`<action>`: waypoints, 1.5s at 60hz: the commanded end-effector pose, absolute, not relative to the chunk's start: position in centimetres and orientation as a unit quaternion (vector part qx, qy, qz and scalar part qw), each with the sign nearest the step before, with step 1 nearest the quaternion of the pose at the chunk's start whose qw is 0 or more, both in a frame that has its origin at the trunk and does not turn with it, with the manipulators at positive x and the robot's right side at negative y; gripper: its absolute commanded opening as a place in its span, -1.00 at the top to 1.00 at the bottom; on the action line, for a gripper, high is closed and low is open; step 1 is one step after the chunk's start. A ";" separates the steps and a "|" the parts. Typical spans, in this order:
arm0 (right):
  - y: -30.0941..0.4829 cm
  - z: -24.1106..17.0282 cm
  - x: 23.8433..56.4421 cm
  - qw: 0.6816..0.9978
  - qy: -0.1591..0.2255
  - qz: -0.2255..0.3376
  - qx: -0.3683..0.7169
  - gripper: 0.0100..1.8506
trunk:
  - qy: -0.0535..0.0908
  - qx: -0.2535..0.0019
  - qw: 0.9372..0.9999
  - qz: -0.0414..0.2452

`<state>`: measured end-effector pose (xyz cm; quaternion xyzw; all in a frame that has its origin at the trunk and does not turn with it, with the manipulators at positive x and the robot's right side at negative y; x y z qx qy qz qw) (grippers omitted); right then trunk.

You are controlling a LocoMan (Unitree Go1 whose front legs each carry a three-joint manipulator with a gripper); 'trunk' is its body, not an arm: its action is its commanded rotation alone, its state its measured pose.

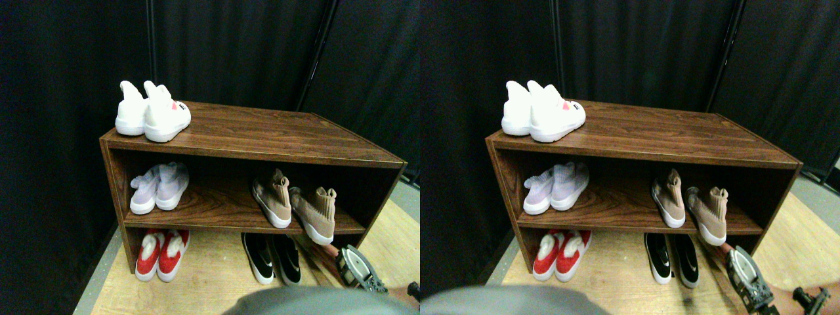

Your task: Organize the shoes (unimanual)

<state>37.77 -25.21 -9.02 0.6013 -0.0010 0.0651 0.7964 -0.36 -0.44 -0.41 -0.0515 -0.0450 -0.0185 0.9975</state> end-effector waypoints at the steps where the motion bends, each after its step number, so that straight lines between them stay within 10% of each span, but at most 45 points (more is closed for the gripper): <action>1: -24.7 -8.1 37.8 0.797 -0.017 0.082 0.598 0.94 | -0.034 -0.061 0.997 -0.016; 17: -24.7 -7.7 37.5 0.780 -0.015 0.078 0.621 0.94 | -0.035 -0.060 0.997 -0.019; 22: -24.7 -7.5 37.2 0.779 -0.007 0.073 0.623 0.32 | -0.035 -0.059 0.997 -0.020; 23: -24.6 -7.3 37.1 0.788 -0.005 0.082 0.610 -0.10 | -0.036 -0.058 0.997 -0.021; 36: -24.1 -6.8 36.7 0.834 -0.003 0.086 0.545 -0.87 | -0.036 -0.058 0.997 -0.021; 90: -23.8 -9.3 43.3 0.811 0.002 0.011 0.584 -0.84 | -0.033 -0.060 0.998 -0.009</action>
